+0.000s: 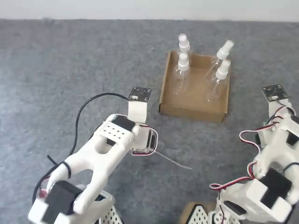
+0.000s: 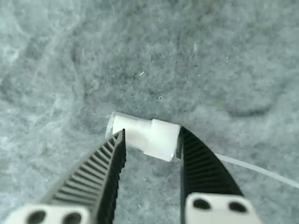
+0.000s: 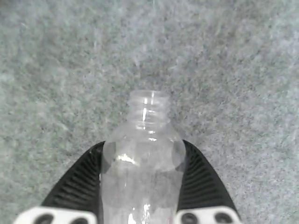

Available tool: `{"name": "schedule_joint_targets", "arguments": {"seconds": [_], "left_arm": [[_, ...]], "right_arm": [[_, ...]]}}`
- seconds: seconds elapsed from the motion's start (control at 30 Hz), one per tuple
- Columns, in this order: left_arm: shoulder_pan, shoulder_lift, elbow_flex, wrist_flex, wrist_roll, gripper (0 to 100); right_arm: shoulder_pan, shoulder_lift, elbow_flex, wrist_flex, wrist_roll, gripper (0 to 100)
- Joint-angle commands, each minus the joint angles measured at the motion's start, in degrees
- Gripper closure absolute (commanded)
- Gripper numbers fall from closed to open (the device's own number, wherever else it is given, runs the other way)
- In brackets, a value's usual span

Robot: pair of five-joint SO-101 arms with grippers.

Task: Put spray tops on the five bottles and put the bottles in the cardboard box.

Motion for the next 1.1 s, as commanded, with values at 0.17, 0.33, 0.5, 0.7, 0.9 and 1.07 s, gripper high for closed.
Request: {"name": "schedule_joint_targets", "arguments": {"seconds": [0.17,0.33,0.5,0.7,0.9,1.07], "left_arm": [[-6.95,0.26,0.66,2.46,-3.52,84],[-14.42,0.0,-0.31,7.21,-11.96,76],[-17.41,-0.18,0.04,7.82,-15.03,76],[-17.67,-0.26,-0.22,7.3,-15.47,76],[-17.67,-0.09,-0.22,7.3,-15.47,83],[-16.35,-0.26,0.22,4.57,-19.43,99]], "right_arm": [[0.4,-0.66,-0.18,-0.4,-0.35,98.8],[-0.04,-0.66,-0.18,-0.4,-0.53,98.8],[-0.04,-0.66,-0.18,-0.4,-0.53,98.8],[0.13,-0.66,-0.18,-0.4,-0.53,98.8],[0.22,-0.66,-0.18,-0.4,-0.53,98.8],[0.31,-0.66,-0.18,-0.4,-0.53,98.8]]}}
